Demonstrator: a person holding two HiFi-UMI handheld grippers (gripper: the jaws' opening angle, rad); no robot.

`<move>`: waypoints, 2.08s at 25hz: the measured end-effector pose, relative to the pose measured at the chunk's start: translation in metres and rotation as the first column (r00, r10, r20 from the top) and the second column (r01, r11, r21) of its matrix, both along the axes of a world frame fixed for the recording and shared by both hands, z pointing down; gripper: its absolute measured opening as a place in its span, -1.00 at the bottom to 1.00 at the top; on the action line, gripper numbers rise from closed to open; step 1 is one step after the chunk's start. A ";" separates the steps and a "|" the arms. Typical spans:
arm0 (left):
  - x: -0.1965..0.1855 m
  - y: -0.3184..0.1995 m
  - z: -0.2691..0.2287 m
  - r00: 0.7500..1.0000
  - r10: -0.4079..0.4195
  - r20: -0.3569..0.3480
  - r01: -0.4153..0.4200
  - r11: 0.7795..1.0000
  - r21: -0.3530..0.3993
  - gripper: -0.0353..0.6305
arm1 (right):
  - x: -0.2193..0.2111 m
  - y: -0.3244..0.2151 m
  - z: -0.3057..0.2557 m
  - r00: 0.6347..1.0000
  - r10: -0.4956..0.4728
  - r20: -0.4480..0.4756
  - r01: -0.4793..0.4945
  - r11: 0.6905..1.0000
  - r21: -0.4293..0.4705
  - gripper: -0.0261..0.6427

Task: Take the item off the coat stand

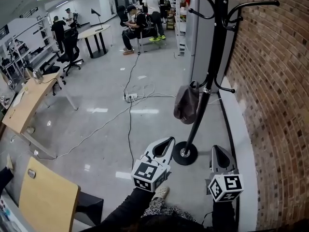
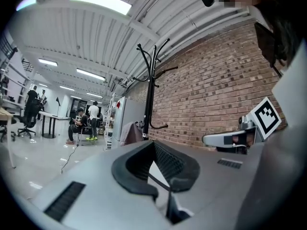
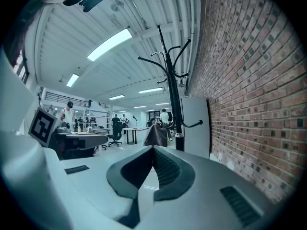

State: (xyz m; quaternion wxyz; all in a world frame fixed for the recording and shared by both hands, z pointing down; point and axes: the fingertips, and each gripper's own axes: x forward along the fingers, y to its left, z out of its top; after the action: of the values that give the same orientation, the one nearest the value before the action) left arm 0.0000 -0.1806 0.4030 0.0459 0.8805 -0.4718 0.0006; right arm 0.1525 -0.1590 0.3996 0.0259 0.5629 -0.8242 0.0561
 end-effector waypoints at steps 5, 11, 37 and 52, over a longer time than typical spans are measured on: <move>0.001 -0.040 -0.003 0.999 0.041 -0.004 -0.041 0.999 0.002 -0.87 | 0.001 -0.034 -0.004 0.999 0.038 -0.008 -0.038 0.999 0.000 -0.92; -0.004 -0.082 -0.006 0.999 0.045 0.008 -0.045 0.999 0.017 -0.87 | -0.005 -0.071 -0.006 0.999 0.047 -0.013 -0.047 0.999 0.002 -0.92; 0.008 -0.178 0.022 0.993 0.081 0.086 -0.083 0.996 0.025 -0.31 | -0.003 -0.132 0.012 0.997 0.073 -0.008 -0.073 0.996 -0.042 -0.92; 0.021 -0.238 0.074 0.988 0.100 0.121 -0.090 0.992 -0.091 0.11 | 0.005 -0.143 0.023 0.994 0.112 -0.012 -0.113 0.992 -0.065 -0.92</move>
State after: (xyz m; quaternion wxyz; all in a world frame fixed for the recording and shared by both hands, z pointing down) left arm 0.0208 -0.4191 0.4771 0.0537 0.8974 -0.4308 0.0782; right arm 0.1571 -0.3019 0.4224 0.0445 0.6075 -0.7888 0.0821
